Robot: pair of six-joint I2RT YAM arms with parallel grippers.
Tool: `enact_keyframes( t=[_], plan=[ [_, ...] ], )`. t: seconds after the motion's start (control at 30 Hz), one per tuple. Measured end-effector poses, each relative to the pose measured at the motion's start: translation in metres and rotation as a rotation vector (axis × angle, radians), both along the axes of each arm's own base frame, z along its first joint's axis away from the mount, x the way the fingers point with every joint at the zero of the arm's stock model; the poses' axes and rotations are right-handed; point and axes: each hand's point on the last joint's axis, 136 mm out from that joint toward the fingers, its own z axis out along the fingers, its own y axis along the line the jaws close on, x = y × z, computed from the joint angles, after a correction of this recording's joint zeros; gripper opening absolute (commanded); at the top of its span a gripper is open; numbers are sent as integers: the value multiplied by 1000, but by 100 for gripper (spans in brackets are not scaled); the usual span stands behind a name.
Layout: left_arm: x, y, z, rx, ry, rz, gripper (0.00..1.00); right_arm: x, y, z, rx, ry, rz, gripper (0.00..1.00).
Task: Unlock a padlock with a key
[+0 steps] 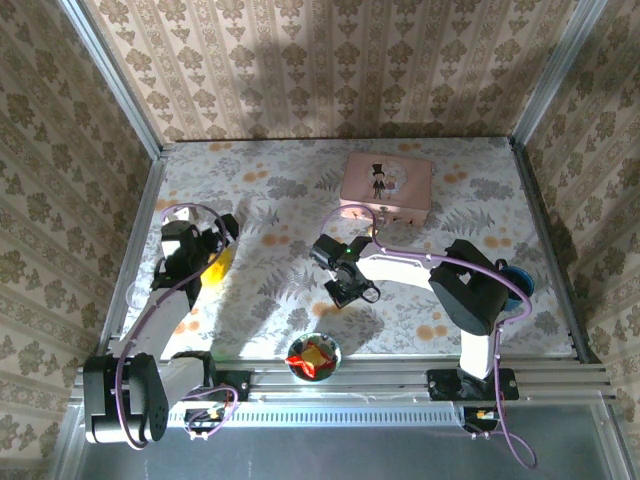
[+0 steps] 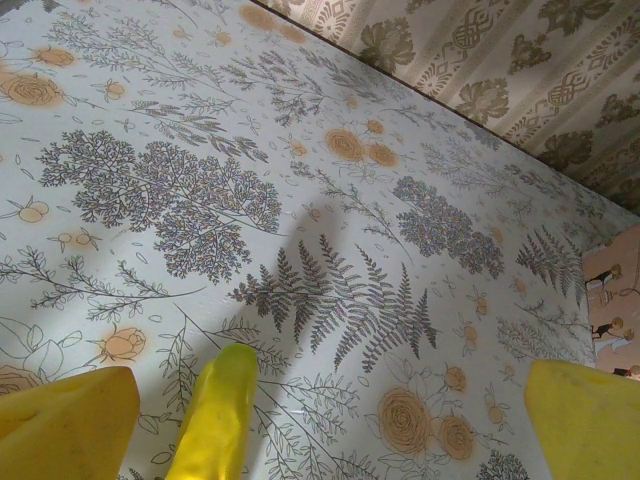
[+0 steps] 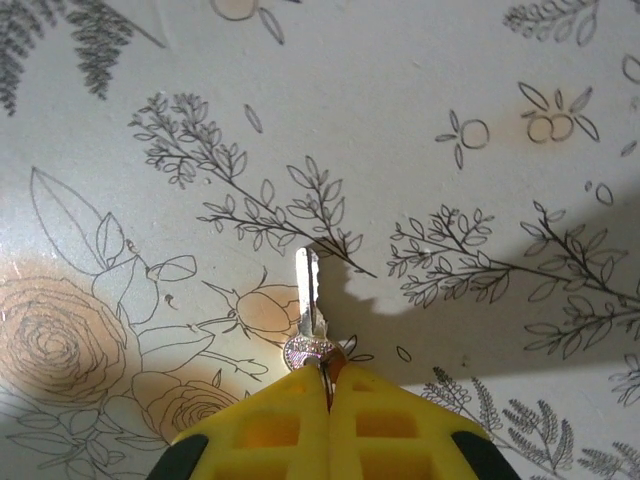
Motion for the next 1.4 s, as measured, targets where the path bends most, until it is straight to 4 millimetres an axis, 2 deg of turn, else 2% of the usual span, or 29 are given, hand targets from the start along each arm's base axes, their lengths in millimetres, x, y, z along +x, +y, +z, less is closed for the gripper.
enact_keyframes(
  t=[0.2,0.4,0.57,0.77,0.87,1.03,1.13,1.2,1.3,1.4],
  plan=[
    [-2,0,-4,-8,28,0,100,1,-2,2,-5,-15,11,0],
    [-4,0,-4,-44,60,4,100,7,-3,19,10,-66,22,0],
    [-7,-4,3,-71,57,-9,100,11,-2,36,36,-111,32,0],
    [-7,-13,18,-99,3,-64,100,18,0,47,81,-108,3,0],
    [-4,-22,29,-111,-69,-123,100,25,3,60,158,-83,-51,0],
    [-5,-37,36,-98,-172,-214,100,38,0,100,367,-25,-200,0],
    [-6,-58,43,-50,-244,-303,100,51,-5,131,537,-11,-303,0],
    [-8,-82,49,-8,-298,-390,100,59,-10,151,651,-6,-363,0],
    [-16,-121,54,59,-375,-536,100,63,-16,170,763,13,-426,0],
    [-26,-155,53,131,-452,-667,98,64,-17,181,851,47,-473,0]
  ],
)
